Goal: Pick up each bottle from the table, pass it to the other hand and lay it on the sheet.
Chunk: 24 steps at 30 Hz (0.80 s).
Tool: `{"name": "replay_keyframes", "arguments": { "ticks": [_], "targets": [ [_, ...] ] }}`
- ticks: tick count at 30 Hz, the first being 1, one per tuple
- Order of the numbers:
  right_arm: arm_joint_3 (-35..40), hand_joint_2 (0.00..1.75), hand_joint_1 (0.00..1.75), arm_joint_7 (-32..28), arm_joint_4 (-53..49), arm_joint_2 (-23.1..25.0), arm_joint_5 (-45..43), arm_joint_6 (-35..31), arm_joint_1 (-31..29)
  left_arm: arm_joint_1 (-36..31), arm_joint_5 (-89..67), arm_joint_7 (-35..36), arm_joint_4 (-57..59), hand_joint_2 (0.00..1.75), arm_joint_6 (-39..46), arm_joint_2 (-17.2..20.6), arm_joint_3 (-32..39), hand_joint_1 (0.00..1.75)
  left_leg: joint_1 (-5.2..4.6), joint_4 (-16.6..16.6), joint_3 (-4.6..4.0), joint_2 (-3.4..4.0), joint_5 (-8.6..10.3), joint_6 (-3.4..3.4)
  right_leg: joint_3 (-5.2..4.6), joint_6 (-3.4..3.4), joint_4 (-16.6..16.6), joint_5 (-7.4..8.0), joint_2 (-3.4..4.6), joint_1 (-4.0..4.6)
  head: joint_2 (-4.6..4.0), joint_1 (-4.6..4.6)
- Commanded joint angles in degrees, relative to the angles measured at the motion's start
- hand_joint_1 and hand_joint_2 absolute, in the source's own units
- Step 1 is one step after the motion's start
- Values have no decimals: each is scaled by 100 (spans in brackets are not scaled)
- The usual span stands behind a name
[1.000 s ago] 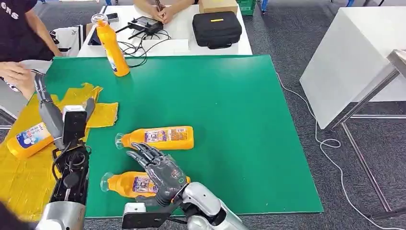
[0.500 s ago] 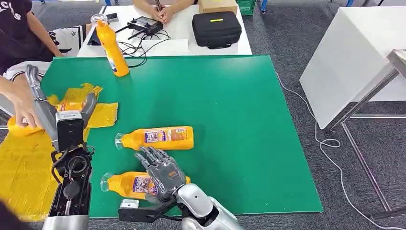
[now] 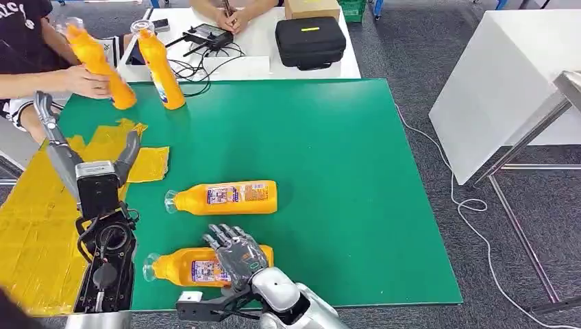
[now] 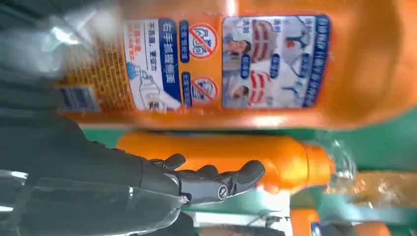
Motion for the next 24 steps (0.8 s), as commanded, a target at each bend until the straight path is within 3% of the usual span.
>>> {"name": "replay_keyframes", "arguments": {
  "ticks": [1, 22, 23, 24],
  "targets": [
    [209, 175, 0, 333, 672, -7, 257, 334, -253, -138, 112, 34, 164, 175, 30, -56, -129, 0, -1, -9, 26, -4, -8, 4, 27, 4, -7, -10, -12, 0, 0, 0],
    [166, 175, 0, 537, 812, -105, 380, 595, -260, -163, 140, 48, 261, 175, 31, -78, -175, 0, 1, -18, 55, -7, -10, 6, 57, 7, -20, -12, -21, 4, 0, 0],
    [145, 175, 47, 574, 828, -125, 413, 613, -260, -167, 153, 48, 277, 175, 32, -77, -196, 0, -2, -10, 35, -10, -4, 4, 36, 5, -11, -8, -19, 1, 0, 0],
    [97, 175, 159, 587, 833, -146, 410, 593, -250, -166, 164, 49, 284, 175, 28, -82, -212, 0, 0, -19, 55, -14, -7, 7, 58, 8, -20, -12, -27, 3, 0, 0]
  ]
}}
